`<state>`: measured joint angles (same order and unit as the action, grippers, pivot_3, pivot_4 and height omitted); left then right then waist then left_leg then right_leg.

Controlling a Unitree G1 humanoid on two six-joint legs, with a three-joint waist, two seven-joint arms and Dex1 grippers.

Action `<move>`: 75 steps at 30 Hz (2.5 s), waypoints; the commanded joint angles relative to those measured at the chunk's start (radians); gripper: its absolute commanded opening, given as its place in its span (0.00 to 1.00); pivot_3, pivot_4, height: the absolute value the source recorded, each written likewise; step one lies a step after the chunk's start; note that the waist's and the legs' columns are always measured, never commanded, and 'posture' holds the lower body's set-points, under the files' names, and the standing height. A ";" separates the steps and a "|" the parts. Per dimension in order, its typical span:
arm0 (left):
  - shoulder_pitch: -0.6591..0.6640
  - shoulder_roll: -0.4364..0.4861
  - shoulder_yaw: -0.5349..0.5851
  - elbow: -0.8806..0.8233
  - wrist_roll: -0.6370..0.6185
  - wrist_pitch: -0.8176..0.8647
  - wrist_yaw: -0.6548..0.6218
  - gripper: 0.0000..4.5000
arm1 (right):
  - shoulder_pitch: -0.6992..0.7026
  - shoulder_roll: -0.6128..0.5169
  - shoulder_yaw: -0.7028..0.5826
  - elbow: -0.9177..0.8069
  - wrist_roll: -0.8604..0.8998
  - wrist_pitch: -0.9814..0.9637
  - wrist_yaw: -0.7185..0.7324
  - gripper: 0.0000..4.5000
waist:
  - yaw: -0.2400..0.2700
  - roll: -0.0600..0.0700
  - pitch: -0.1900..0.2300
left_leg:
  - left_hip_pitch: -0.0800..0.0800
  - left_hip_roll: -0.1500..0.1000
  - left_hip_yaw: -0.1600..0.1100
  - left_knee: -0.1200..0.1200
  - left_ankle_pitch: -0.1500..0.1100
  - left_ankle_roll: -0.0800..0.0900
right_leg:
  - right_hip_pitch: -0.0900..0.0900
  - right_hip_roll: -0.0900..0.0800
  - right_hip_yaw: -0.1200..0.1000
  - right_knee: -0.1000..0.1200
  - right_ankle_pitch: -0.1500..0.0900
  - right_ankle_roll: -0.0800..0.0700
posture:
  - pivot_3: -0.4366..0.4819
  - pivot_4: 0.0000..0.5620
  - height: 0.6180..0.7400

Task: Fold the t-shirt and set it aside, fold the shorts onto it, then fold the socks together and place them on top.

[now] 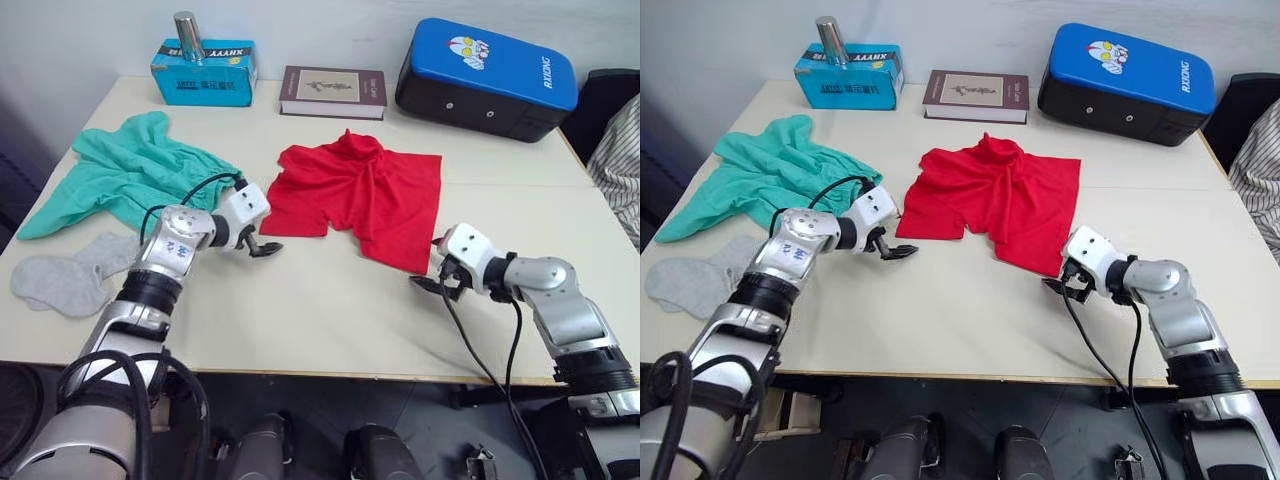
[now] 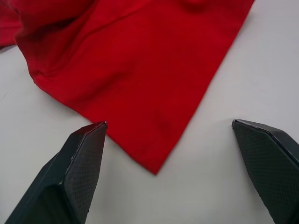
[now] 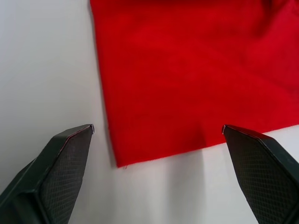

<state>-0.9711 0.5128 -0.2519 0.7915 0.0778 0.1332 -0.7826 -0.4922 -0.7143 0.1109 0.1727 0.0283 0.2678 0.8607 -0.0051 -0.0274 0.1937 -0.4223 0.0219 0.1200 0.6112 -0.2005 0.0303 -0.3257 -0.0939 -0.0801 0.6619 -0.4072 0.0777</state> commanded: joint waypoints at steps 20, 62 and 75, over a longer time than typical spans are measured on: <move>-0.121 -0.102 0.117 0.471 0.007 -0.221 -0.070 0.00 | -0.012 0.036 -0.029 0.078 -0.003 -0.101 -0.016 0.00 | -0.016 -0.001 -0.001 | 0.000 0.000 -0.001 0.002 0.000 0.000 | 0.001 0.000 -0.002 0.002 0.000 0.000 | 0.48 0.27 1.00; 0.519 0.318 0.379 -0.809 -0.507 0.276 -0.422 0.00 | 0.372 -0.341 -0.354 -0.229 0.391 0.089 0.399 0.00 | -0.020 0.009 0.004 | -0.001 0.002 -0.002 -0.001 -0.010 0.005 | 0.003 0.001 -0.001 -0.008 -0.001 -0.001 | 0.48 0.27 1.00; -0.702 0.209 0.434 0.343 -0.167 -0.600 0.332 0.00 | -0.889 -0.211 -0.247 0.642 -0.056 -0.627 -0.365 0.00 | -0.027 0.004 0.017 | -0.038 -0.001 0.001 0.003 -0.003 -0.001 | -0.046 -0.003 -0.009 0.022 0.003 0.006 | 0.48 0.27 1.00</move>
<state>-1.6109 0.6585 0.1306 1.0989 -0.0950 -0.3669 -0.5302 -1.3427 -0.8897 -0.0991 0.7683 -0.0003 -0.2524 0.5843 -0.0316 -0.0231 0.2106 -0.4634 0.0195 0.1199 0.6134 -0.2050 0.0297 -0.3766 -0.0995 -0.0942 0.6887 -0.4038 0.0841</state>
